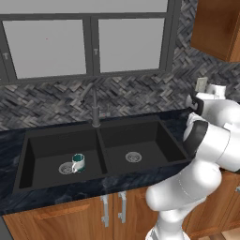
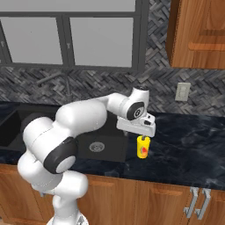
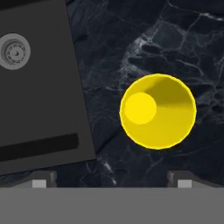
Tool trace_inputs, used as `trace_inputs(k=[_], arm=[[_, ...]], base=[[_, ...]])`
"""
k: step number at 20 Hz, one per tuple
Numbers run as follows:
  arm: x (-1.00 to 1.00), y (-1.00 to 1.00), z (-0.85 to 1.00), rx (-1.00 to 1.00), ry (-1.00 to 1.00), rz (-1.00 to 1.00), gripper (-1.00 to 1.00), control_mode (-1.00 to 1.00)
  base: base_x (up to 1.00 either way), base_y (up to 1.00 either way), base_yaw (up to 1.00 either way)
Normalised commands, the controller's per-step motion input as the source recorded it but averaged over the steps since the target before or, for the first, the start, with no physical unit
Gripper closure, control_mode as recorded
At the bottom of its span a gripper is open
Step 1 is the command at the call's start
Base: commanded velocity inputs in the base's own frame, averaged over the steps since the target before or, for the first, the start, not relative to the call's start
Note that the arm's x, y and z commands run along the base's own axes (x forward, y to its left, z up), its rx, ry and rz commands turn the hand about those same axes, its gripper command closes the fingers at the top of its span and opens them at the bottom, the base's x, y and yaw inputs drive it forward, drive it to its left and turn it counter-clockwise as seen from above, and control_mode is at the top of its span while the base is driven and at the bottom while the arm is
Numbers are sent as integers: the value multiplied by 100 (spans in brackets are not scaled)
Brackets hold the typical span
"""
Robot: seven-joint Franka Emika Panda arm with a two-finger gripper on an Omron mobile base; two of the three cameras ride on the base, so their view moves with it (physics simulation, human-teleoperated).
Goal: Place the mug in the left basin and the cup in the right basin of the sink.
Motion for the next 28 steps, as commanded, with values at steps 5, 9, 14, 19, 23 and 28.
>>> trace_inputs(k=[5, 9, 14, 19, 23, 28], arm=[[25, -1, -19, 2, 0, 0, -100, -100], [22, -5, -19, 0, 0, 0, -100, -100], [23, -2, -20, 0, 0, 0, -100, -100], [20, -6, -16, 0, 0, 0, -100, -100], [14, -8, -13, 0, 0, 0, -100, -100], [17, -5, -14, 0, 0, 0, -100, -100]], base=[[0, 0, 0], [0, 0, 0], [0, 0, 0], [0, 0, 0], [0, 0, 0], [0, 0, 0]])
